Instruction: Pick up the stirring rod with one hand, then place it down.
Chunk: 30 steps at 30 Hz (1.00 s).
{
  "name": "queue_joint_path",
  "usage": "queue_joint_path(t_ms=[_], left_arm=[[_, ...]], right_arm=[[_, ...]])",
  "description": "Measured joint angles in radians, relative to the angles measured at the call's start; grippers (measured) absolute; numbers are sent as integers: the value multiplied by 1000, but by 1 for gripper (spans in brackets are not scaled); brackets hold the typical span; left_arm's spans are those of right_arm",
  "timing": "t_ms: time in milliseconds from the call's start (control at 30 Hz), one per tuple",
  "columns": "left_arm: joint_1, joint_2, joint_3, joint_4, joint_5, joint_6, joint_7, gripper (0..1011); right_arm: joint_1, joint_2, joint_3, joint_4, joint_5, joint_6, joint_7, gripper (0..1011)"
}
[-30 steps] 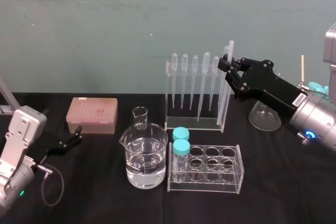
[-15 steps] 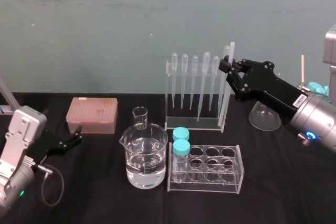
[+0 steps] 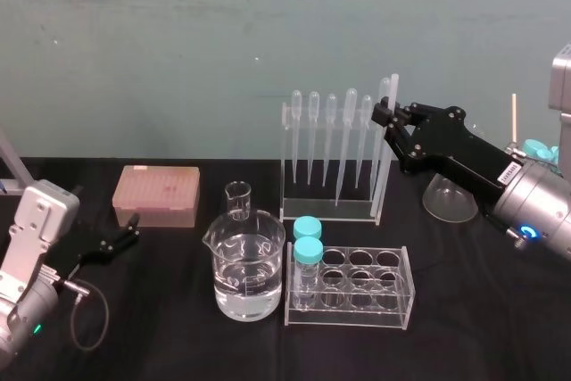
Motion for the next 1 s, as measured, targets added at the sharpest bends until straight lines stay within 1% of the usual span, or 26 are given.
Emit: queue_joint_path(t_ms=[1000], left_arm=[[0,0,0,0,0,0,0,1000]], right_arm=[[-3,4,-3,0,3,4,3,69]])
